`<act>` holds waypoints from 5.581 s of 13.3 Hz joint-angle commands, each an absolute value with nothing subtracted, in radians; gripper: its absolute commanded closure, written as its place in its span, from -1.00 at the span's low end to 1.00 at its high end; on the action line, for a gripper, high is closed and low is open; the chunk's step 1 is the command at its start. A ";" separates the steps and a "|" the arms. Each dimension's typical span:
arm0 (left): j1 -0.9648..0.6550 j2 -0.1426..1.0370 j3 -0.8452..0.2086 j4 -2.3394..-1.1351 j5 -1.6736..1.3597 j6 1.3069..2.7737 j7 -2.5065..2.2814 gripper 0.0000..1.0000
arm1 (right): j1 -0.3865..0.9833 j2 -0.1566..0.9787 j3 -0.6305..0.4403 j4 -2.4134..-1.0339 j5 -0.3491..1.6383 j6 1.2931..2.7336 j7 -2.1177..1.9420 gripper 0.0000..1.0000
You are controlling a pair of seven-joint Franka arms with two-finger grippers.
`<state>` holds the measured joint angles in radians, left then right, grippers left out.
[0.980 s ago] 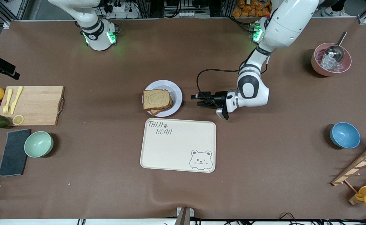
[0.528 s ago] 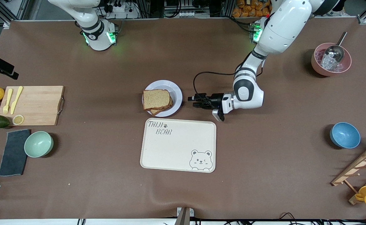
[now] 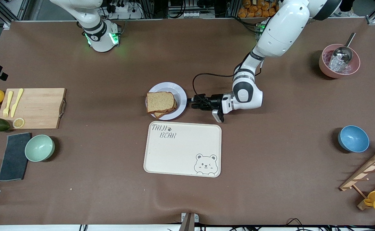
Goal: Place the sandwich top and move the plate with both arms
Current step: 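Reach the left gripper to the plate rim and grasp it, then drag the plate with the left gripper onto the white tray, then set the plate down on the tray and open the left gripper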
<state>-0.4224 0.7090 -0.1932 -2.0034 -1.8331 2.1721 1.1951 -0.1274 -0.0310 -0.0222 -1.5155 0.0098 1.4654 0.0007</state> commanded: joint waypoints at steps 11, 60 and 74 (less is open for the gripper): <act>-0.502 0.815 -0.193 -1.919 -1.985 2.178 1.318 0.00 | -0.114 -0.037 -0.018 -1.480 0.003 1.422 -0.003 -1.00; -0.034 0.908 -0.330 -1.674 -1.896 2.195 1.118 1.00 | -0.110 -0.035 -0.017 -1.480 -0.002 1.401 -0.002 -1.00; -0.147 0.945 -0.279 -1.661 -1.901 2.279 1.118 0.96 | -0.109 -0.035 -0.017 -1.480 -0.002 1.401 -0.002 -1.00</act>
<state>-0.1262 0.9217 -0.2991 -1.6807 -1.9112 2.2521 1.1345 -0.1112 -0.0313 -0.0201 -1.4871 0.0098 1.4115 0.0007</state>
